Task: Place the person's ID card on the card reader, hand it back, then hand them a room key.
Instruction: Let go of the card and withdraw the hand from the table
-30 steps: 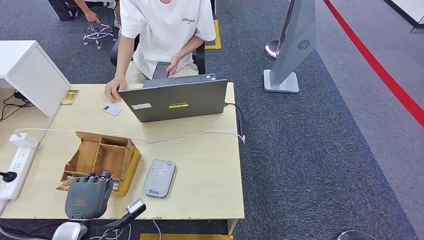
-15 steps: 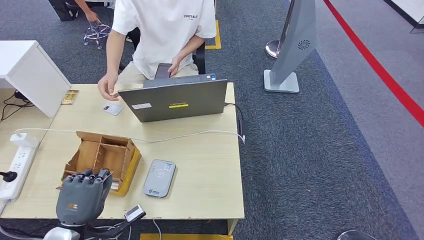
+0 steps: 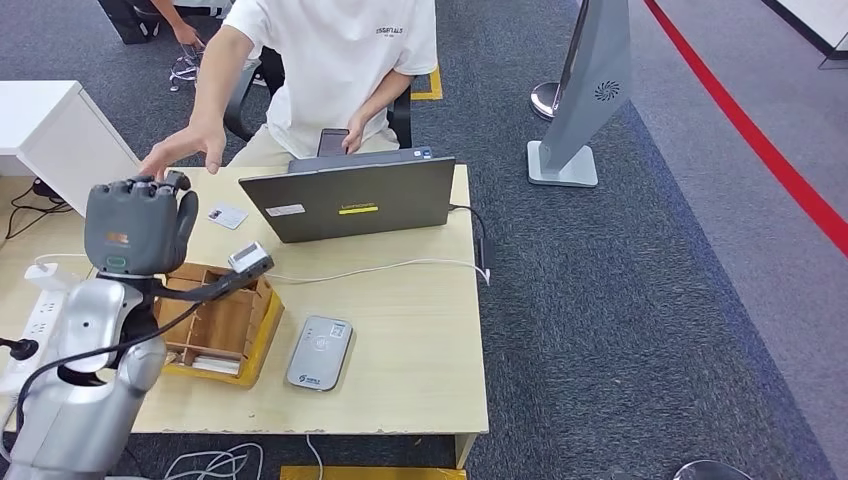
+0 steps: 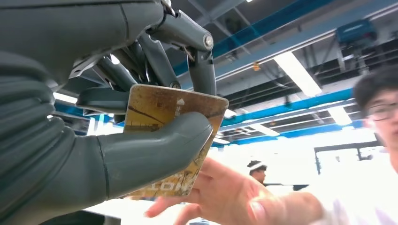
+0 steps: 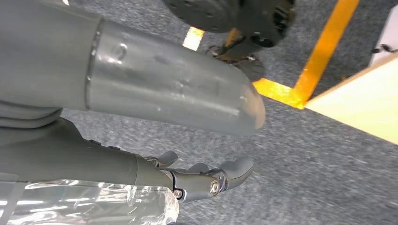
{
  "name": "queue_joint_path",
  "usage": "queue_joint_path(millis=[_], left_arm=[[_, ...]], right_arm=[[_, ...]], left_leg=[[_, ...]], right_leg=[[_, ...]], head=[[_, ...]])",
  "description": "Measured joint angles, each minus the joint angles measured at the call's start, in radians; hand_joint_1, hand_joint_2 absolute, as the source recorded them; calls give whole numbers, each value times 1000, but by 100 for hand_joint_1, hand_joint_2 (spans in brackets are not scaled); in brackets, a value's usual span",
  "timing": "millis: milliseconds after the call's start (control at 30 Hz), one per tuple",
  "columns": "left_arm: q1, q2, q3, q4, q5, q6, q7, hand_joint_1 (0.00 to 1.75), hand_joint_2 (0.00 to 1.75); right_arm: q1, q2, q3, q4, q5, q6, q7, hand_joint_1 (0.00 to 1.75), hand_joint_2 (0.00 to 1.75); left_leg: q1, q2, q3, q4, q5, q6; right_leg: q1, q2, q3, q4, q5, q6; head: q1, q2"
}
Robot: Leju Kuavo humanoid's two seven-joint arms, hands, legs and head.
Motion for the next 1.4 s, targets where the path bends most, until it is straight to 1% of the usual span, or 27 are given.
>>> queue_joint_path(millis=[67,133,233,333,400,467,600,700,967,1033,1200,1367,1400], left_arm=[[-100,-19,0,105,-20,10,3,175,175],[-179,-34,0,202,-34,24,3,175,175],[-259,-48,3,313,-68,43,15,175,175],[-327,-53,19,427,-101,64,25,175,175],[-358,-54,36,493,-109,79,19,87,175],[-372,-55,52,540,-105,93,2,0,175],[-356,-61,73,567,-73,117,-46,0,175],[-332,-69,80,561,-61,121,-59,0,175],[-212,-69,82,430,-18,126,-79,0,175],[-172,-58,85,383,7,138,-87,0,175],[-48,-13,108,257,57,172,-109,0,175],[9,14,121,194,77,176,-113,0,175],[32,25,130,177,99,183,-117,0,175]], right_arm=[[-21,-11,16,28,-6,-15,1,0,0],[-35,-24,33,55,-20,-29,8,0,0],[-43,-46,66,88,-64,-55,28,0,0],[-46,-78,112,121,-135,-91,61,0,0],[-46,-100,145,139,-177,-112,80,0,0],[-44,-120,172,153,-208,-125,96,0,0],[-30,-146,204,162,-247,-134,119,0,0],[-20,-158,220,163,-265,-141,128,0,0],[11,-164,240,152,-287,-148,143,0,0],[17,-164,242,145,-290,-148,144,0,0],[42,-164,242,124,-291,-143,146,0,0],[44,-163,240,113,-286,-140,145,0,0],[46,-162,238,110,-285,-137,144,0,0]], left_leg=[[0,1,-1,0,1,0],[0,1,-1,0,1,0],[0,2,-1,0,1,0],[0,3,-1,0,1,0],[0,4,-2,0,1,0],[0,4,-2,0,1,0],[0,3,-3,0,1,0],[0,3,-4,0,1,0],[0,3,-5,0,1,0],[-1,5,-4,0,0,0],[-1,6,-5,0,0,0],[0,6,-5,-1,0,0],[-1,7,-5,-1,0,-1]], right_leg=[[0,1,-1,0,1,0],[0,2,-1,0,2,0],[0,2,-1,0,2,0],[0,4,-2,0,2,0],[0,4,-3,0,2,0],[0,5,-3,0,2,0],[0,4,-4,0,2,1],[0,4,-4,0,2,1],[0,4,-4,0,2,1],[0,5,-4,0,2,1],[0,6,-6,0,1,1],[0,6,-5,0,1,0],[0,7,-4,1,1,0]], head=[[0,0],[0,0],[0,0],[0,0],[0,0],[0,0],[0,0],[0,0],[0,0],[0,0],[0,0],[0,0],[0,0]])
